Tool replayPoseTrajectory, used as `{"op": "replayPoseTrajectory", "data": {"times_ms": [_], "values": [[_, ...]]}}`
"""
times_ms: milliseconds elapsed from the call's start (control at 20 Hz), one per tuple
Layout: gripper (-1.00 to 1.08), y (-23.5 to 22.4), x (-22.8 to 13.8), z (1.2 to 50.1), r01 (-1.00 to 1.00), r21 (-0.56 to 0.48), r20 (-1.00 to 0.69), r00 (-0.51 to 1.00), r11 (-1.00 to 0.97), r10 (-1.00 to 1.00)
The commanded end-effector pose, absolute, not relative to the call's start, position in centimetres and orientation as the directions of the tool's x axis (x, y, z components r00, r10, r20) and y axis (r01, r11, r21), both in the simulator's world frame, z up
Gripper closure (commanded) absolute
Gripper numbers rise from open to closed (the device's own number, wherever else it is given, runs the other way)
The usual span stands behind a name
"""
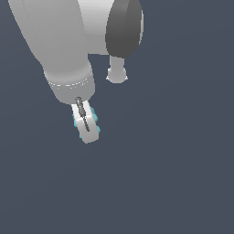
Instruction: Pick up the object and move it to a goal position.
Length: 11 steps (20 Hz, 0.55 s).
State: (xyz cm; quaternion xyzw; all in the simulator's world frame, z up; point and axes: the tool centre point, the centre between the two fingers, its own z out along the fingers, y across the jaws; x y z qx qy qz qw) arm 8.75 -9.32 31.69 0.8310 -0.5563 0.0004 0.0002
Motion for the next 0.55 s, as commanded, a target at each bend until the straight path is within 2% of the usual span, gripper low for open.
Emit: {"op": "replayPoseTrajectory", "data": {"times_ms": [0,500], "values": [[1.08,-9.56,9.17,32.24,-0.924,0.000,0.001,0.381,-0.381,-0.924],[1.08,-9.98,9.82,33.03,-0.924,0.000,0.000,0.381,-0.381,-0.924]]}}
